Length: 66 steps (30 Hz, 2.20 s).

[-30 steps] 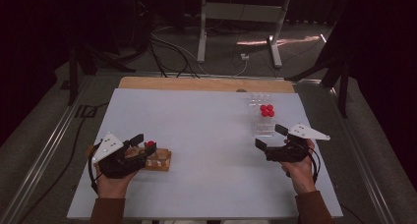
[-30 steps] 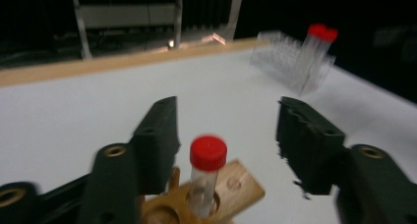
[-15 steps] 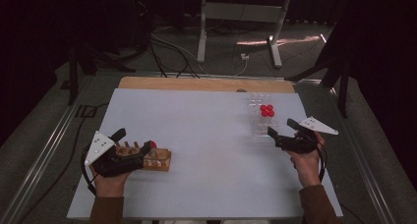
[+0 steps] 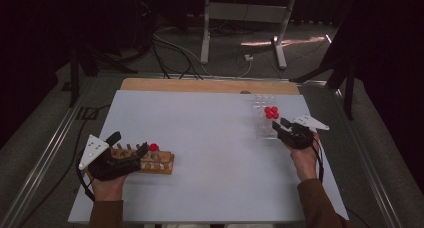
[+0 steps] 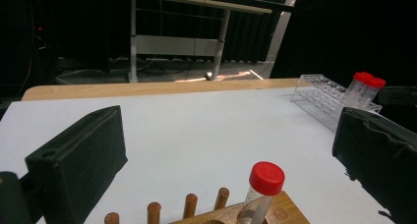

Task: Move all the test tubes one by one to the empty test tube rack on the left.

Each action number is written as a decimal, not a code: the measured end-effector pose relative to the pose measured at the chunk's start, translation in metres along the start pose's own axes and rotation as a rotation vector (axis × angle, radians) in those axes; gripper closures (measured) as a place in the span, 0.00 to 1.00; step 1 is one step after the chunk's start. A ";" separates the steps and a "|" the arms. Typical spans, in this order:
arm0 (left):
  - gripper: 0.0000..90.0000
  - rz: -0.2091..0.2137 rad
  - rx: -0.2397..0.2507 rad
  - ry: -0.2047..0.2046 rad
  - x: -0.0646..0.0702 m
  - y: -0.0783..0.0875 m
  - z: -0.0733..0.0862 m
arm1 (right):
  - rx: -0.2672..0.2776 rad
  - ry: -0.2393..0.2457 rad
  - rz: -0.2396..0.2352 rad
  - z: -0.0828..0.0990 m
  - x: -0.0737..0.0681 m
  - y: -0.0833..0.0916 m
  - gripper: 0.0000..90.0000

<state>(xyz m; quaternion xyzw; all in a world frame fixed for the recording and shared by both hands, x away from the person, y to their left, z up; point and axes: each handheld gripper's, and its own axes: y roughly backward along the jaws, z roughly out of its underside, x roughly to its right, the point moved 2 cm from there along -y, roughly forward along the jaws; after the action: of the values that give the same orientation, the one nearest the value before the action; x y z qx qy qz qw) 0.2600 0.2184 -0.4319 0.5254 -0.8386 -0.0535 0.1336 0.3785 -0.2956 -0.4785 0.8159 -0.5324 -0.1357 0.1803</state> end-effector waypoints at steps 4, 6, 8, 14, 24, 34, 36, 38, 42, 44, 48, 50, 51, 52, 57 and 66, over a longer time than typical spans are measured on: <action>0.01 -0.004 -0.004 0.003 -0.001 0.000 0.000 | -0.010 0.031 0.014 0.000 -0.002 -0.007 0.81; 0.01 -0.003 -0.006 0.006 -0.001 -0.001 0.001 | -0.018 0.041 0.023 0.001 -0.004 -0.010 0.82; 0.01 -0.003 -0.008 0.006 -0.001 -0.001 0.001 | -0.018 0.044 0.034 0.001 -0.005 -0.013 0.81; 0.01 -0.003 -0.012 0.010 -0.001 -0.002 0.002 | -0.014 0.045 0.039 0.002 -0.005 -0.016 0.82; 0.01 -0.003 -0.014 0.017 -0.003 -0.002 0.003 | 0.046 0.036 0.025 -0.009 -0.006 -0.003 0.83; 0.01 -0.003 -0.009 0.024 -0.003 -0.001 0.003 | 0.124 0.060 0.005 -0.032 -0.010 0.021 0.83; 0.01 -0.004 -0.008 0.026 -0.003 0.000 0.002 | 0.135 0.071 0.003 -0.034 -0.012 0.027 0.83; 0.01 -0.004 -0.008 0.026 -0.003 0.000 0.002 | 0.145 0.071 -0.002 -0.034 -0.013 0.032 0.83; 0.01 0.005 -0.003 0.040 -0.003 0.000 0.001 | 0.152 0.062 -0.020 -0.028 -0.016 0.039 0.83; 0.01 0.010 0.001 0.042 -0.002 0.000 0.000 | 0.156 0.054 -0.034 -0.024 -0.018 0.042 0.83; 0.01 0.033 0.004 0.029 0.008 -0.001 -0.006 | 0.153 0.044 -0.069 -0.016 -0.026 0.048 0.83; 0.01 0.051 -0.002 0.008 0.018 -0.004 -0.010 | 0.156 0.053 -0.092 -0.013 -0.033 0.052 0.83; 0.01 0.063 -0.005 0.001 0.024 -0.005 -0.012 | 0.156 0.056 -0.102 -0.012 -0.036 0.053 0.83; 0.01 0.076 -0.008 -0.011 0.030 -0.007 -0.014 | 0.156 0.056 -0.102 -0.012 -0.036 0.053 0.83; 0.02 0.129 -0.030 -0.059 0.061 -0.019 -0.022 | 0.161 0.069 -0.149 -0.013 -0.050 0.056 0.83; 0.03 0.209 -0.070 -0.111 0.105 -0.043 -0.029 | 0.157 0.084 -0.215 -0.010 -0.073 0.059 0.83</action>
<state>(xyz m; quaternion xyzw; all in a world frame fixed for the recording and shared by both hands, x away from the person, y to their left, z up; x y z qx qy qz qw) 0.2625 0.1072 -0.3966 0.4265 -0.8924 -0.0976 0.1101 0.3052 -0.2491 -0.4409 0.8848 -0.4428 -0.0778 0.1222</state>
